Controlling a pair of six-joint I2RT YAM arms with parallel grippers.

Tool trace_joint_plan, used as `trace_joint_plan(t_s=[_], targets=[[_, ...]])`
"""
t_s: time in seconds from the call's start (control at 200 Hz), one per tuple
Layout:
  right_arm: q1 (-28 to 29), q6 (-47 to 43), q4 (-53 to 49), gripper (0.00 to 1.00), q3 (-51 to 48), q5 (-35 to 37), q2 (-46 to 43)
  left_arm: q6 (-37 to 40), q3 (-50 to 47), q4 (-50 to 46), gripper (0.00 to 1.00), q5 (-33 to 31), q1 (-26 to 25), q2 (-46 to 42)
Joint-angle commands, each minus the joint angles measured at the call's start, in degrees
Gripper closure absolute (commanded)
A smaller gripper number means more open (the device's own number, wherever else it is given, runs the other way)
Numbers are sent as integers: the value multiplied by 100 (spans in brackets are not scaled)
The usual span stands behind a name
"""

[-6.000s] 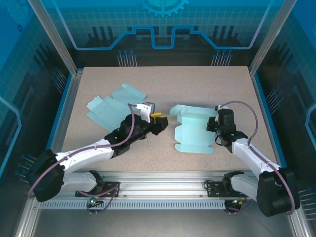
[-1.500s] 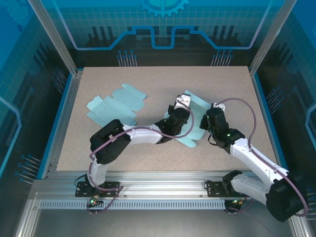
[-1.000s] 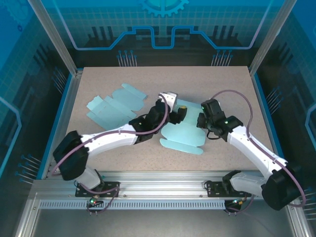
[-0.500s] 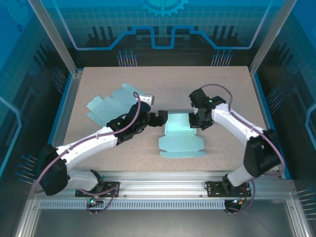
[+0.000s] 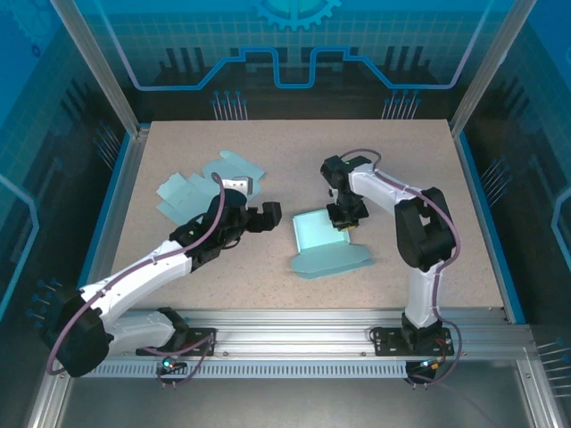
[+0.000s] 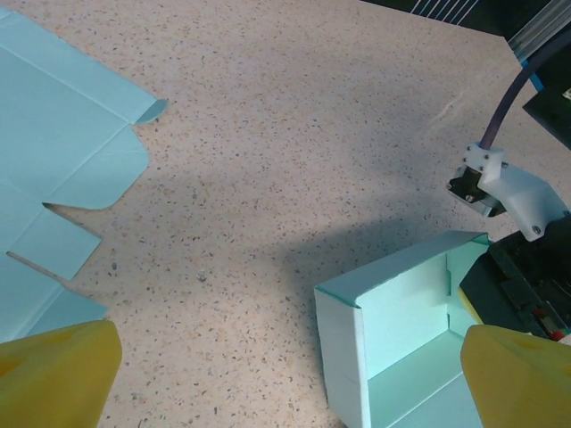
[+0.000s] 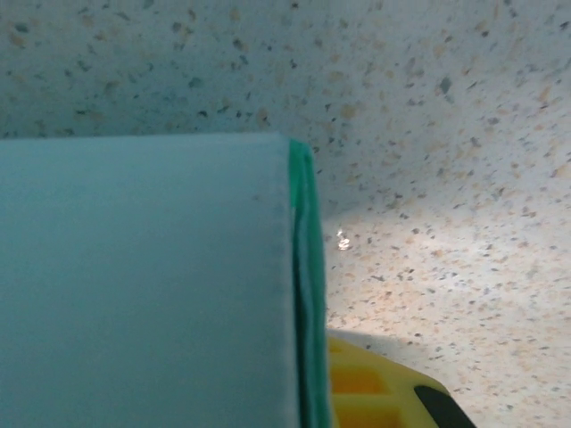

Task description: Fold the paper box

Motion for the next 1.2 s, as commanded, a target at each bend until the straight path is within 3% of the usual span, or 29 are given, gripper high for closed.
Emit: trace_joint_plan(t_s=[0.0,0.265,0.58,0.715,0.931,1.101,1.196], targets=[[88,-79,-442,100,251,788,525,-93,-87,63,1,145,95,-156],[251,47,-904,100,1009,1740,1625,-81,-205,114,1,169,119,-333],[377,343,-882,96,1425,1905,2258,-44,-252,185,1,183,122,-384],[451,392,-815,83,1409,1935,2154,-7,-230,138,1,189,126,-390],[564,346,-854,51,1432,1965,1526,12,-233,121,1,131,128,-382],[605,300,-856,44,1471,1926,972,28,-228,95,1,121,140,-355],[610,250,-855,36,1475,1851,709,37,-222,74,1,125,148,-353]])
